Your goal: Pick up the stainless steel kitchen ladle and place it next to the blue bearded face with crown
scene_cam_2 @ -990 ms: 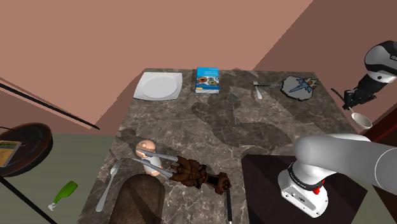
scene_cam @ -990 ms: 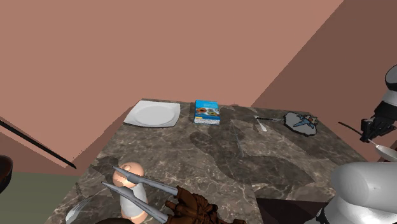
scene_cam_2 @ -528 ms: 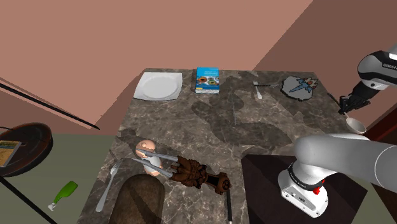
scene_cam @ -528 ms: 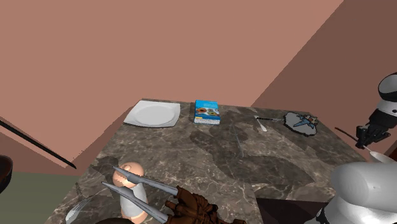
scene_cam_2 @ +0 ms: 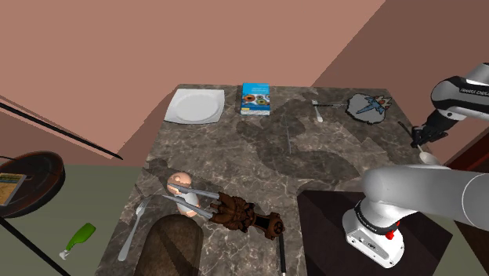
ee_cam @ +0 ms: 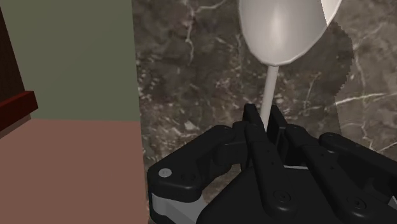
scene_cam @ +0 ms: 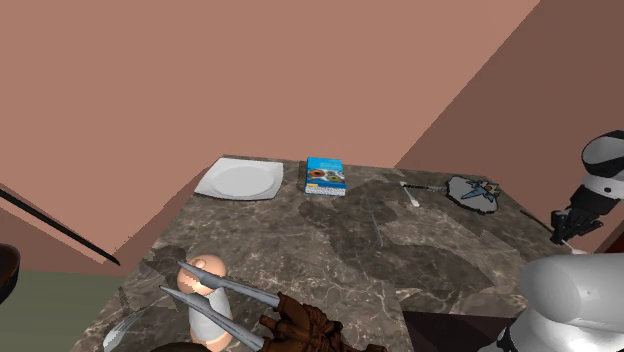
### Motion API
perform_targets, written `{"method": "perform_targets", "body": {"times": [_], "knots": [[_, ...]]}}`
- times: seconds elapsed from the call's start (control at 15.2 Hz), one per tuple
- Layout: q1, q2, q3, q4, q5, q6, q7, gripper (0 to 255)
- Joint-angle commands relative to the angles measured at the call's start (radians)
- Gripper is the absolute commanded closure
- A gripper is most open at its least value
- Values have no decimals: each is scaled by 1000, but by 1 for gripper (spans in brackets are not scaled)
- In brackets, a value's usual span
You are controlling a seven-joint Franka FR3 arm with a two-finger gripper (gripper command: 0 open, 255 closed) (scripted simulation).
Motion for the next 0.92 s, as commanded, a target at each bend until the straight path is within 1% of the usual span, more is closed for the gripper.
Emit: {"method": "perform_targets", "body": {"times": [0.0,0.13,0.66,0.73,0.86], "knots": [[1,14,-17,-18,-10,33,-2,255],[7,38,-41,-36,-19,76,-4,255],[7,38,-41,-36,-19,76,-4,255],[7,38,-41,-36,-19,76,-4,0],[7,38,-41,-36,-19,76,-4,0]]}}
